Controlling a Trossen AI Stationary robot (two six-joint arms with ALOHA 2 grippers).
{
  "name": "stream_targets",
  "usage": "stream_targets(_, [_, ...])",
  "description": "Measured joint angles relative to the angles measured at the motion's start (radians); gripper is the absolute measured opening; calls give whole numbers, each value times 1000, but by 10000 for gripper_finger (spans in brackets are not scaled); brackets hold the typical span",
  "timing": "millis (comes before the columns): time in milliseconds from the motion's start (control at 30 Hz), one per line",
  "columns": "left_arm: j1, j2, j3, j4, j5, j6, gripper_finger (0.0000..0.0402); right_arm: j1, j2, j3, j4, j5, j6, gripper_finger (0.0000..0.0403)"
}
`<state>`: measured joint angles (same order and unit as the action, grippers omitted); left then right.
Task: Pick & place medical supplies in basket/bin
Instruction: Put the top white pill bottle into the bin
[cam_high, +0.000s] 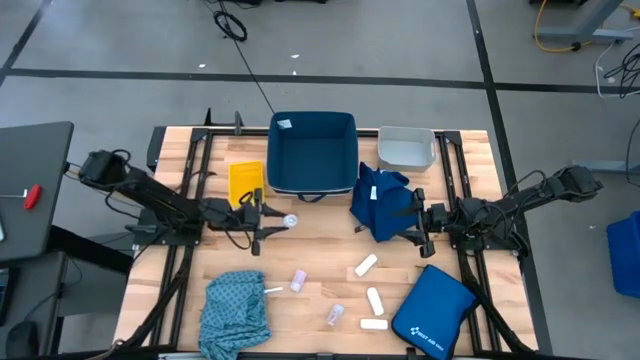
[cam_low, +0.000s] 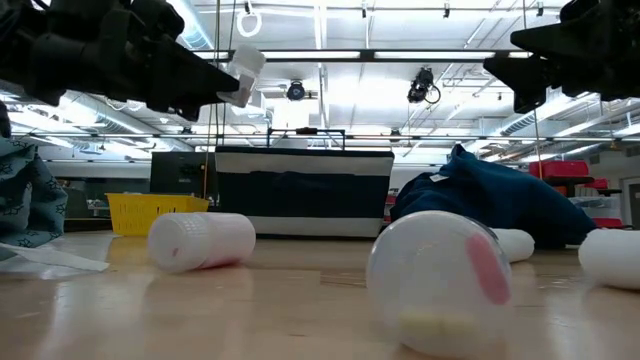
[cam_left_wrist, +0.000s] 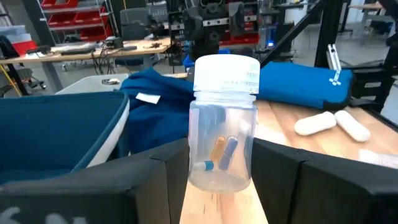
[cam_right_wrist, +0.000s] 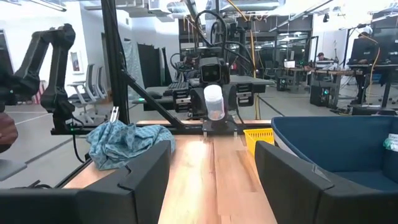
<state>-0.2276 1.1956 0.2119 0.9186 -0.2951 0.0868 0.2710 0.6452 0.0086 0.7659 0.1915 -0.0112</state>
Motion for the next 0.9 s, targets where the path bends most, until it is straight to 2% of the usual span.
stream_targets(233, [0,-197,0,-229,-3,0,146,0,0,0,-2,-6,4,243])
stream_targets(433, [0,-316,0,-357,-24,-9,146,0,0,0,-3,-7,7,243])
stream_targets(667, [0,-338,0,-379,-34,-18,146,0,0,0,-3,-7,7,243])
stream_targets(900, [0,-338,0,-394,-97,-18,146,0,0,0,-3,-7,7,243])
